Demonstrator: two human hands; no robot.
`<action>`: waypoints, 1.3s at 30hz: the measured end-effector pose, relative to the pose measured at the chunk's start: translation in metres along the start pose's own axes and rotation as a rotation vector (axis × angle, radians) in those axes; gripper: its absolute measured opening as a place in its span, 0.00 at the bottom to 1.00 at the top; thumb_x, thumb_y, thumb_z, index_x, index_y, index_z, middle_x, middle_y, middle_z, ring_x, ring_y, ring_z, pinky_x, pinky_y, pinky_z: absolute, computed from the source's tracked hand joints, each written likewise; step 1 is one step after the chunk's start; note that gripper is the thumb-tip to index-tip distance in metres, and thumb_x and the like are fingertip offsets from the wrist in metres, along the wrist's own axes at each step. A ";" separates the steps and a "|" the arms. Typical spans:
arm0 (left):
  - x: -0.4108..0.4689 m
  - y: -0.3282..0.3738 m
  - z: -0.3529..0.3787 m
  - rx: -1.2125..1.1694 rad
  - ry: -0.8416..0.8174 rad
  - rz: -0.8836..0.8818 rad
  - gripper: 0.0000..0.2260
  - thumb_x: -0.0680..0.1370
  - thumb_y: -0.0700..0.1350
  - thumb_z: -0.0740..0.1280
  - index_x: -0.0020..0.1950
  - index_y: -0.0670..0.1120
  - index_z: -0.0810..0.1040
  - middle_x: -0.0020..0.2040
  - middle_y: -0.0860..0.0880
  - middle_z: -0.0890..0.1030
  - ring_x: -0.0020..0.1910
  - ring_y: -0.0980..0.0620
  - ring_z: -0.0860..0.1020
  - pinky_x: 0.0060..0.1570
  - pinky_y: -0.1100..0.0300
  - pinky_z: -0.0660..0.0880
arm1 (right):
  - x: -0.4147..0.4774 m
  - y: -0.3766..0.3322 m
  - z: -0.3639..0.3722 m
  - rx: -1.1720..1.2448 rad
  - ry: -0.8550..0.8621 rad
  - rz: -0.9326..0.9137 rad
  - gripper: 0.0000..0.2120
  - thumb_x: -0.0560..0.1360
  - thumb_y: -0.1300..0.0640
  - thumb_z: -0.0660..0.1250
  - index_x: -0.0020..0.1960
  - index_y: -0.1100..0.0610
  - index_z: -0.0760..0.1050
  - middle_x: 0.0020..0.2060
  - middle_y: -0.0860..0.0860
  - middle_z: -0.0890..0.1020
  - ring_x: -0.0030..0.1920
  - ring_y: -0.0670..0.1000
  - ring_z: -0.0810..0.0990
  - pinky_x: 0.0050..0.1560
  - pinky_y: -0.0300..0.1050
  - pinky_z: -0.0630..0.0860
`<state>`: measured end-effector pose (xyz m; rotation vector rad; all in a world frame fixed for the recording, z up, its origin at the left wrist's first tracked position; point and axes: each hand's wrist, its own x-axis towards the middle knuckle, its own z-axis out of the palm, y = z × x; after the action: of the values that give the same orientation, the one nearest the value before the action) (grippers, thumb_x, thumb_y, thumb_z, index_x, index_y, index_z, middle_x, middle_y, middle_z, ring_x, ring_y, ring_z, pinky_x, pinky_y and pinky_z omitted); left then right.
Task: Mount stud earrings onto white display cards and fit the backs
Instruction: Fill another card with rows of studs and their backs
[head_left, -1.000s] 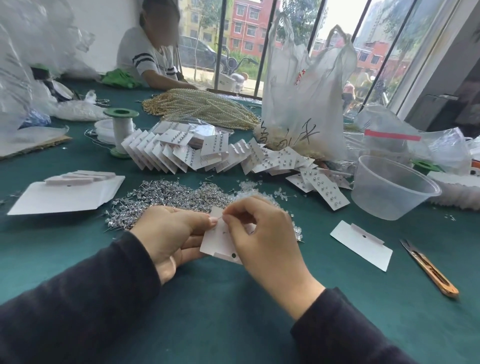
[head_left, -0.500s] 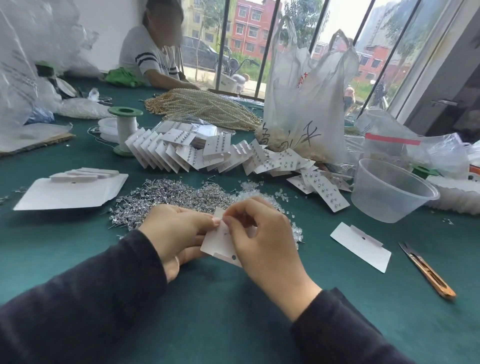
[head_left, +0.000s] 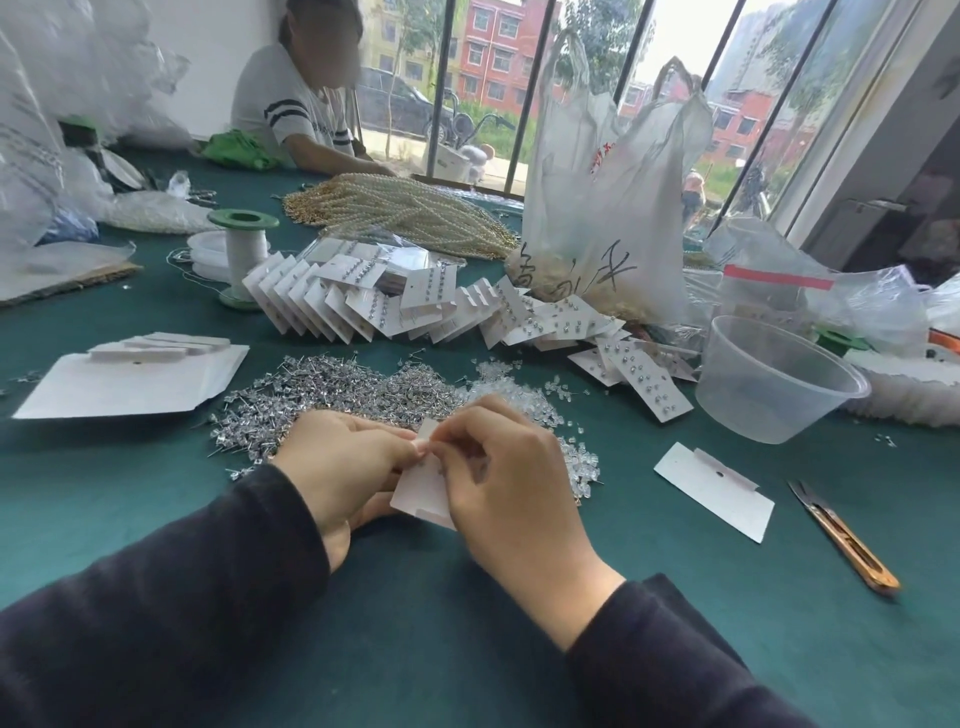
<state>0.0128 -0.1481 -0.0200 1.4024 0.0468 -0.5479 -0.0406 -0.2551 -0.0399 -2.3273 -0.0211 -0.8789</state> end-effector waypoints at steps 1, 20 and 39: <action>0.000 0.000 0.000 0.006 -0.004 -0.001 0.05 0.72 0.28 0.66 0.38 0.37 0.76 0.24 0.44 0.80 0.20 0.53 0.78 0.19 0.64 0.74 | 0.000 0.000 0.000 0.004 0.008 -0.009 0.04 0.69 0.68 0.68 0.37 0.61 0.79 0.35 0.51 0.78 0.38 0.48 0.75 0.40 0.40 0.71; 0.002 0.004 -0.004 0.040 -0.087 -0.050 0.05 0.73 0.28 0.63 0.40 0.35 0.75 0.23 0.44 0.80 0.22 0.51 0.79 0.21 0.61 0.77 | 0.004 0.006 -0.008 -0.018 -0.070 0.050 0.02 0.68 0.65 0.69 0.38 0.60 0.79 0.33 0.49 0.79 0.33 0.45 0.73 0.36 0.28 0.68; 0.005 0.000 -0.002 0.079 -0.018 -0.023 0.06 0.72 0.27 0.65 0.37 0.36 0.74 0.34 0.39 0.78 0.22 0.51 0.78 0.22 0.60 0.77 | 0.002 -0.005 -0.001 -0.116 -0.094 0.084 0.04 0.68 0.64 0.67 0.35 0.59 0.78 0.32 0.48 0.75 0.34 0.47 0.72 0.37 0.37 0.67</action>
<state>0.0182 -0.1478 -0.0221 1.4755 0.0275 -0.5869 -0.0403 -0.2519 -0.0350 -2.4563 0.0894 -0.7468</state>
